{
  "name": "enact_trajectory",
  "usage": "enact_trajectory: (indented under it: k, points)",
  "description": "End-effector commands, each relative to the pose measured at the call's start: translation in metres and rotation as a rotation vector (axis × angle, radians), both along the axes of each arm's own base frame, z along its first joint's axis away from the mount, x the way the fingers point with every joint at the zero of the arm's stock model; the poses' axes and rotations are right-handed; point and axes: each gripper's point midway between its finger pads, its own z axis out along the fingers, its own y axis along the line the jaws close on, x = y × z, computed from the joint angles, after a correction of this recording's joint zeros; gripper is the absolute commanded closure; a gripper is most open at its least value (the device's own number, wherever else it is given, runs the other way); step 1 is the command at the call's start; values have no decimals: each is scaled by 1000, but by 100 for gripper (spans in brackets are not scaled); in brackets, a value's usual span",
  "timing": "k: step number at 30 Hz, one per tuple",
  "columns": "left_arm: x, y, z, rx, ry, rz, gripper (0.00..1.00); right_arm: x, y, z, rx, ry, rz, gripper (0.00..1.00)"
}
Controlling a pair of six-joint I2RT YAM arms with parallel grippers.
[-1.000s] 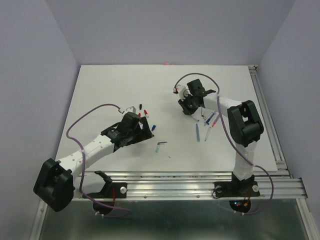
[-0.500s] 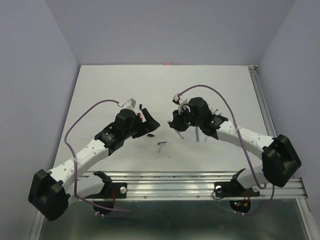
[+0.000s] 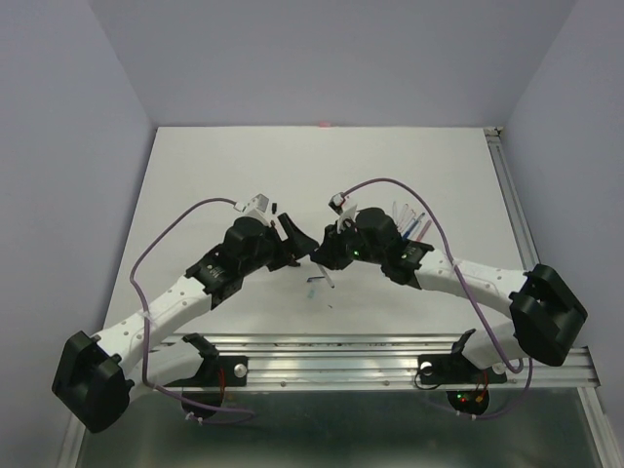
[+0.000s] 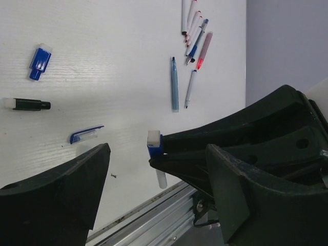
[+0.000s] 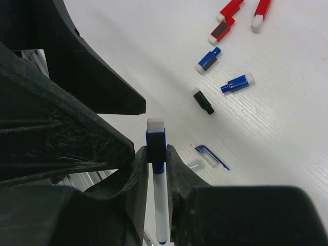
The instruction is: Open the pen caps
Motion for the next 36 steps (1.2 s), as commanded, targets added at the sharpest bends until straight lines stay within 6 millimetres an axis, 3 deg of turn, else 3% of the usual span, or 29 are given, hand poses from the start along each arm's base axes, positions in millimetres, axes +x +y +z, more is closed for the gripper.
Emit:
enact_trajectory:
  k: [1,10,14,17,18,19,20,23,25,27,36]
  points:
    - [0,-5,12,-42,-34,-11,16,-2,15,38,158,-39,-5,88]
    - [0,-11,4,-25,-12,-21,38,7,14,57,268,-23,-105,88]
    - [-1,-15,1,-18,0,-29,53,1,18,71,337,-18,-73,87]
    - [-2,-17,2,-18,-2,-34,74,1,20,69,329,-2,-75,87]
    - [-2,-17,2,-17,-3,-35,95,4,19,64,313,5,-92,87]
    - [-2,-18,3,-18,-3,-37,100,5,20,64,310,6,-98,87]
    - [-3,-18,3,-18,-5,-38,100,6,19,63,307,9,-105,85]
    - [0,-15,3,-19,-8,-5,100,4,20,55,279,44,-105,65]
    - [1,-13,6,-26,-14,14,100,1,20,51,264,59,-85,46]
    - [5,-9,13,-34,-33,45,100,-5,20,44,245,81,-61,39]
    - [18,-5,34,-48,-83,105,100,-30,22,11,174,143,28,36]
